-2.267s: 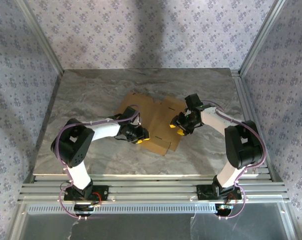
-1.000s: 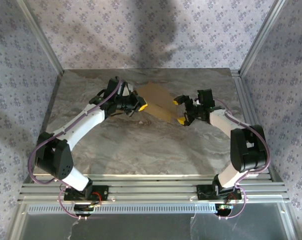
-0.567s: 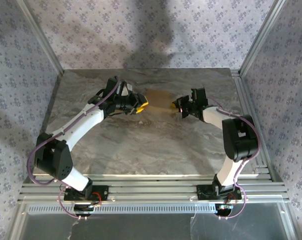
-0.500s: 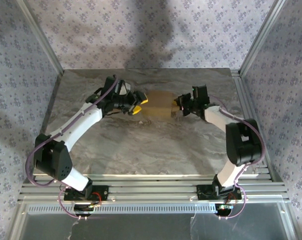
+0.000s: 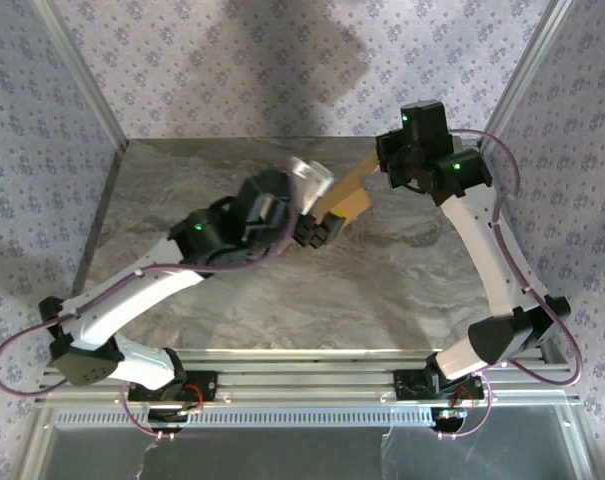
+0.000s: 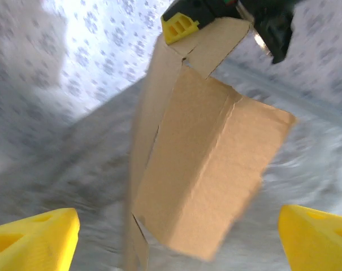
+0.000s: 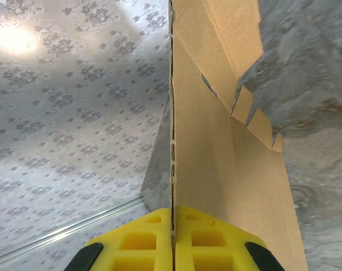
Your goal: Fold the paper box
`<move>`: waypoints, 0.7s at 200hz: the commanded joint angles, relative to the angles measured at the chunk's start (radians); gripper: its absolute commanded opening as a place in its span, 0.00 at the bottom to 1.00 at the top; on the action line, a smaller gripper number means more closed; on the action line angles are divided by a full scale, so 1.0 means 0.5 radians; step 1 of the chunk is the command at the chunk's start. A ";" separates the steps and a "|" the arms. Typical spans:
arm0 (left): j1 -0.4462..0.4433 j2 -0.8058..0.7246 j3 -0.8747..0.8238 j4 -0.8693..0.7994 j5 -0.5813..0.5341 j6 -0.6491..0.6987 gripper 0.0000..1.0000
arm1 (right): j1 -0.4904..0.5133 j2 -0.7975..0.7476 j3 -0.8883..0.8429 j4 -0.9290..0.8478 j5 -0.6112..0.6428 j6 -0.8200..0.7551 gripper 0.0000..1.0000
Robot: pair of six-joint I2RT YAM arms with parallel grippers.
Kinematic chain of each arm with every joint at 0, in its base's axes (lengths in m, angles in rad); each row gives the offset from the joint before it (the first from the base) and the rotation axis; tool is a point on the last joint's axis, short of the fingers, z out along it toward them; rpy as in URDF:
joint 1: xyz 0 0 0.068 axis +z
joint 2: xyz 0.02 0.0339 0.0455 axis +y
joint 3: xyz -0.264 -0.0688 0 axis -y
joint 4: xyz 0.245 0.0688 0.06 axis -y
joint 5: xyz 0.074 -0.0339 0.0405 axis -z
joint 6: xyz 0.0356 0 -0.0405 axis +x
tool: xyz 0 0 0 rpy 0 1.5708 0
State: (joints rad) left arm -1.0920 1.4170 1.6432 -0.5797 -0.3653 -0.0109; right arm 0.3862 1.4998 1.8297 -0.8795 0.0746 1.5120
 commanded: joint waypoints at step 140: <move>-0.383 0.622 -0.226 2.027 -1.577 1.897 0.99 | 0.028 0.017 0.145 -0.528 0.179 0.437 0.00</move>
State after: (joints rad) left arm -1.2896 1.7405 1.5230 0.1925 -1.0630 0.7784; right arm 0.4034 1.5188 1.8950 -1.0809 0.1574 1.6905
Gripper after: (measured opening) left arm 0.993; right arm 0.066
